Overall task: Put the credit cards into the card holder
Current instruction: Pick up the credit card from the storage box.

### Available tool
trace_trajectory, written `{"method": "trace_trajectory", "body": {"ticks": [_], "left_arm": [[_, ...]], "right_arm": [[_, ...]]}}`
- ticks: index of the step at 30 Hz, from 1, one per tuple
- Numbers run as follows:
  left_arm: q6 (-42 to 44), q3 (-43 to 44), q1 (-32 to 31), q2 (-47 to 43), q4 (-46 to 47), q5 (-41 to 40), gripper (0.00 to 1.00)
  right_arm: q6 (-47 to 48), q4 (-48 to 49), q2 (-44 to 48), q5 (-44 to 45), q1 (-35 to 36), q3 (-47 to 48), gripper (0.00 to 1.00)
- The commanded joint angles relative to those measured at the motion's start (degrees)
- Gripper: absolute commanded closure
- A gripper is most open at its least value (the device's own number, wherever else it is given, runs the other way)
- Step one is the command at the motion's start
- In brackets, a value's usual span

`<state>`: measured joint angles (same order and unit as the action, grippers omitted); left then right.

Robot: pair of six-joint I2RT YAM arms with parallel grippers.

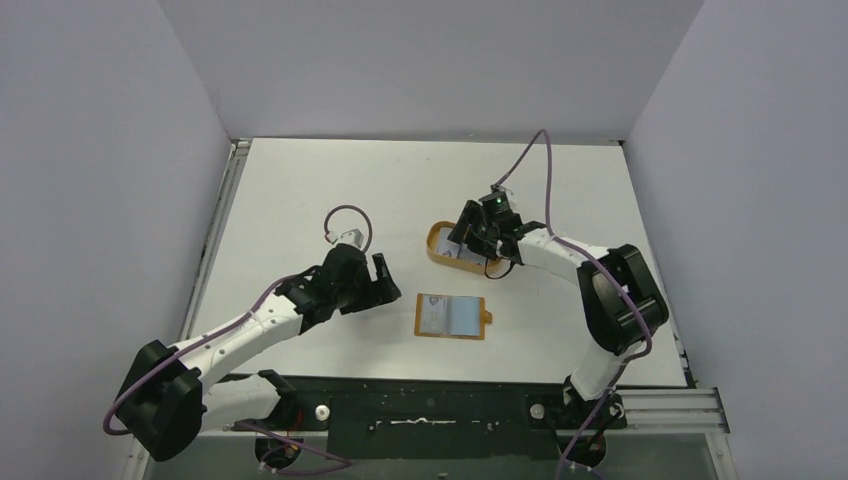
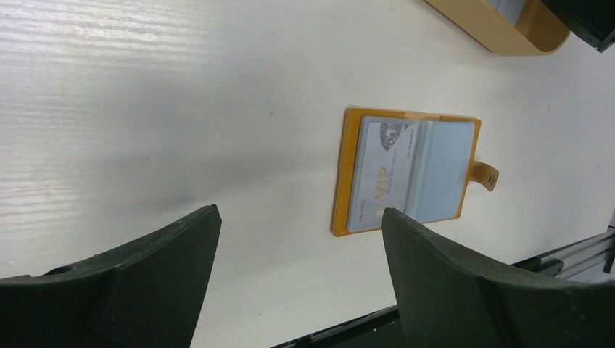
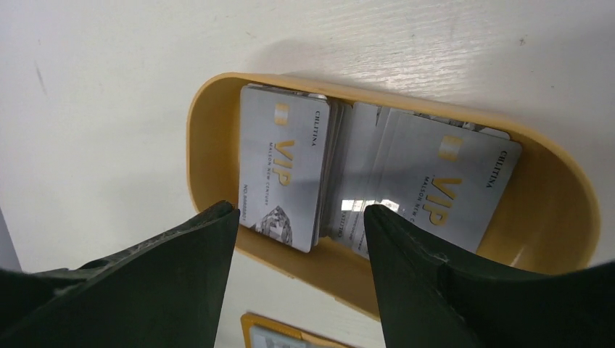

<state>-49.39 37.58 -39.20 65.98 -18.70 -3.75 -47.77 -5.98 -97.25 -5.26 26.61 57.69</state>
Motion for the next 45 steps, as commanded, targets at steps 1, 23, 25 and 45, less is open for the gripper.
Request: {"method": "trace_trajectory", "body": {"ticks": [1,23,25,45], "left_arm": [[-0.4,0.3,0.4,-0.9,0.9,0.5,0.2],[-0.2,0.2,0.4,1.2,2.1,0.9,0.22],[-0.3,0.2,0.4,1.4,2.3,0.9,0.22],[-0.6,0.4,0.3,2.5,2.9,1.1,0.24]], "right_arm": [[-1.6,4.2,-3.1,1.0,0.1,4.3,0.35],[-0.5,3.8,-5.9,-0.1,-0.8,1.7,0.66],[-0.4,4.1,-5.5,-0.3,-0.9,1.2,0.7],[-0.2,5.4,-1.0,-0.9,-2.2,-3.1,0.92]]}}
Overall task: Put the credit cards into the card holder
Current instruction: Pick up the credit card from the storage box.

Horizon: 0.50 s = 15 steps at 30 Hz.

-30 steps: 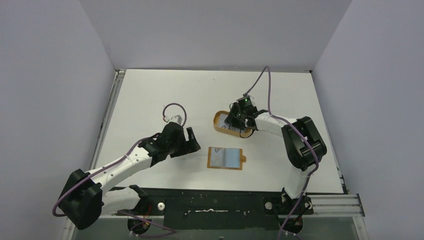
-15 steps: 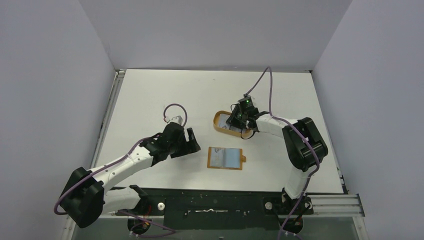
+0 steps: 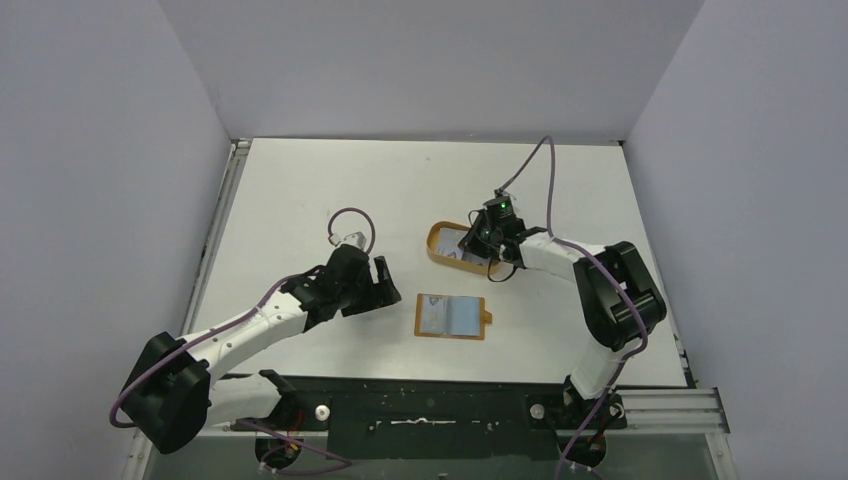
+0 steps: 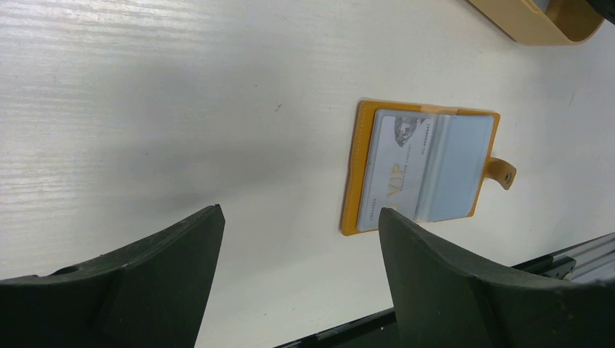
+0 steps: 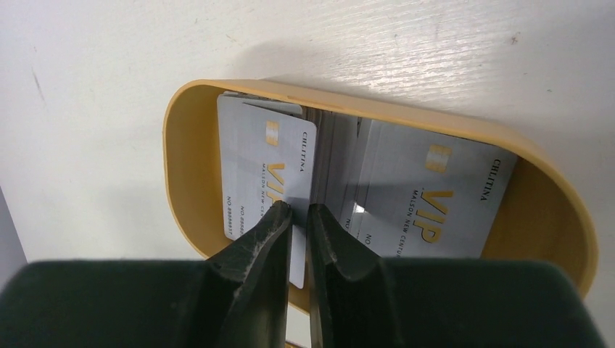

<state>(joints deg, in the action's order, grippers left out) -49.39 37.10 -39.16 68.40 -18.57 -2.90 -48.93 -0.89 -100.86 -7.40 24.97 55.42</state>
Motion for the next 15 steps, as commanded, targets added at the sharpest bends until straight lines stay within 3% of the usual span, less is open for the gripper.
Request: {"method": "trace_trajectory", "body": {"ticks": [1,4,15], "left_arm": [[-0.6,0.8,0.2,0.0,2.8,0.3,0.24],[-0.6,0.8,0.1,0.0,2.9,0.3,0.24],[-0.9,0.7,0.0,-0.6,2.8,-0.6,0.25]], "right_arm": [[0.9,0.2,2.8,1.1,-0.5,-1.0,0.94],[1.1,0.3,3.7,1.0,-0.8,-1.6,1.0],[-2.3,-0.1,10.2,-0.5,-1.3,-3.2,1.0]]}}
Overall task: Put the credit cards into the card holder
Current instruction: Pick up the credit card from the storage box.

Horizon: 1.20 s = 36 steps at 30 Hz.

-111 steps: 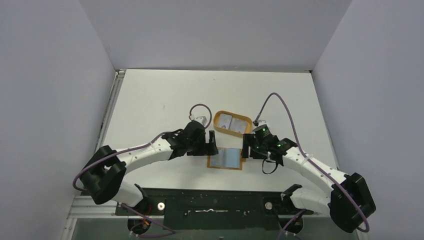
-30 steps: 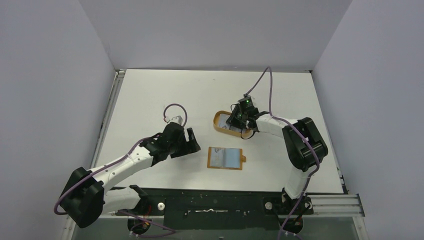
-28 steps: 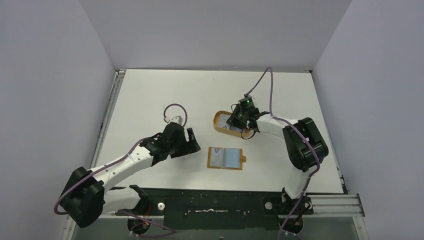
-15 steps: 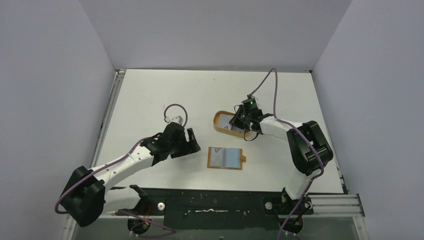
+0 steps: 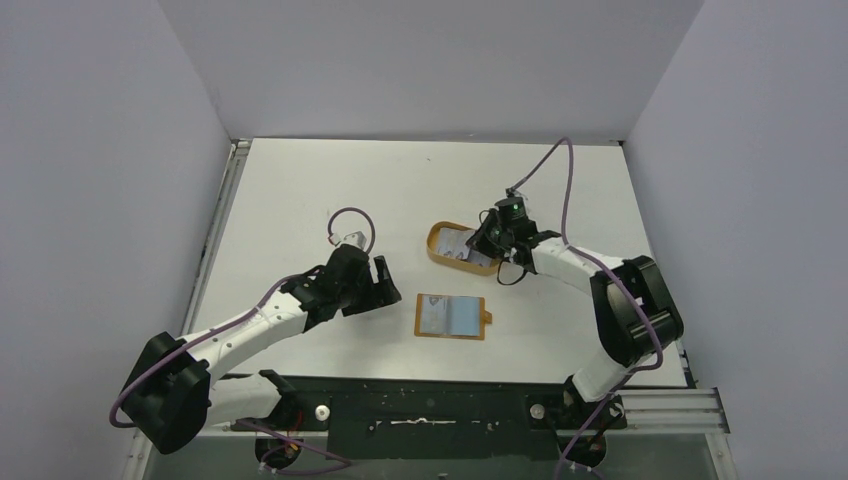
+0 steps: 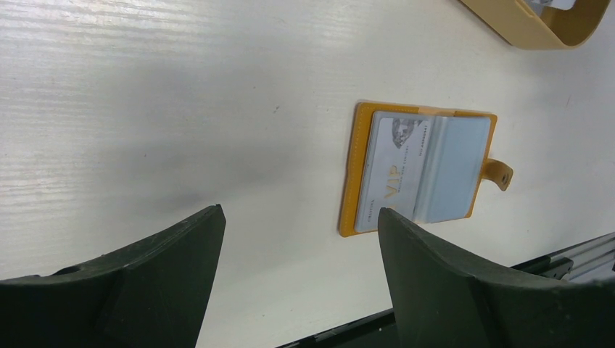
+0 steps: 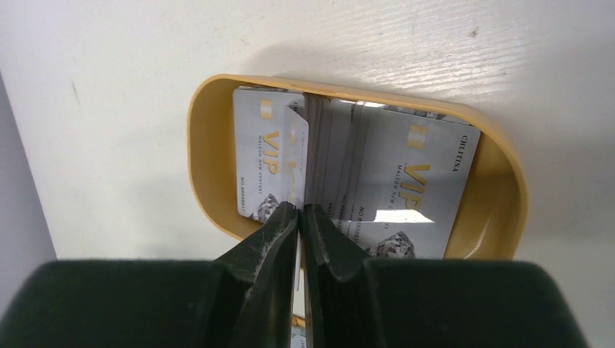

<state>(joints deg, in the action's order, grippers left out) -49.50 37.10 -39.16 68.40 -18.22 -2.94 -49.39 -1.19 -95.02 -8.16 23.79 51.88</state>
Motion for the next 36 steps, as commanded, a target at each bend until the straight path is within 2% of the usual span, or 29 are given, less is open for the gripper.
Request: {"method": "trace_trajectory", "body": {"ticks": [1,14,19,26,29,31,36], "left_arm": [[-0.8,0.9,0.1,-0.6,2.4,-0.6,0.25],[-0.7,1.5,0.0,-1.2,2.4,-1.0,0.25],[-0.2,2.3,0.4,-3.4,0.1,-2.7,0.25],[2.7,3.9,0.6,-6.7,-2.6,-5.7,0.24],[4.8,4.6,0.6,-7.4,-2.9,-7.1,0.16],[3.6,5.1,0.8,-8.3,-4.8,-9.6,0.05],[0.1,2.1,4.3,-12.1,-0.6,-5.9,0.03]], "right_arm": [[-2.3,-0.6,4.7,0.0,-0.2,0.8,1.0],[-9.3,-2.8,3.5,-7.5,-0.2,4.6,1.0],[-12.6,-6.9,7.6,-8.6,-1.1,5.2,1.0],[-19.2,-11.3,18.2,-18.5,-6.2,1.2,1.0],[-22.5,-10.9,23.7,-24.5,-9.8,-3.2,1.0],[-24.4,-10.6,27.0,-28.3,-11.7,-5.5,1.0],[-26.6,-11.3,32.6,-32.1,-11.9,-7.1,1.0]]}}
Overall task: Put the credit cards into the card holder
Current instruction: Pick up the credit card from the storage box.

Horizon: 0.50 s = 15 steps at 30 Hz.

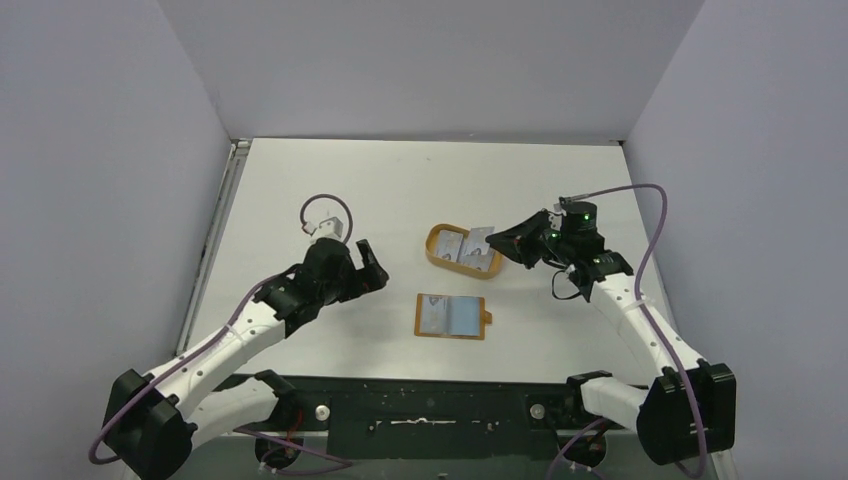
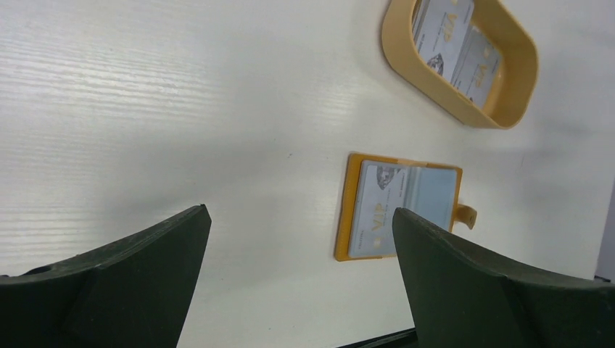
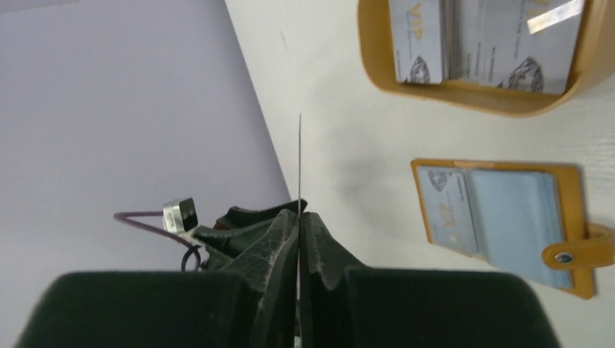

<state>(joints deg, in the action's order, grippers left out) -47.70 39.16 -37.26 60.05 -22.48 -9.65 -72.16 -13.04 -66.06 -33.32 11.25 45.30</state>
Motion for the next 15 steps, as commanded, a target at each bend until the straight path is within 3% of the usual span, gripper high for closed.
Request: {"method": "trace_trajectory", "body": {"ticks": [1,5,9,15], "left_arm": [[-1.3,-0.9,2.7,-4.5,5.7,2.4,0.03],[1.6,-1.9,2.3,-5.4,10.7,8.3,0.03],[1.3,1.4,-1.9,-2.6,8.3,7.9,0.07],[6.5,13.6,-18.6,9.4,1.3,-0.9,0.09]], "right_arm": [[-3.9,0.4,4.3,-7.1,0.8,-0.7,1.0],[-0.2,-4.8,6.4,-5.8,0.8,0.5,1.0],[3.5,-7.9,8.4,-3.8,0.8,-0.7,1.0],[29.9,-32.0,11.9,15.7,2.0,7.5,1.0]]}}
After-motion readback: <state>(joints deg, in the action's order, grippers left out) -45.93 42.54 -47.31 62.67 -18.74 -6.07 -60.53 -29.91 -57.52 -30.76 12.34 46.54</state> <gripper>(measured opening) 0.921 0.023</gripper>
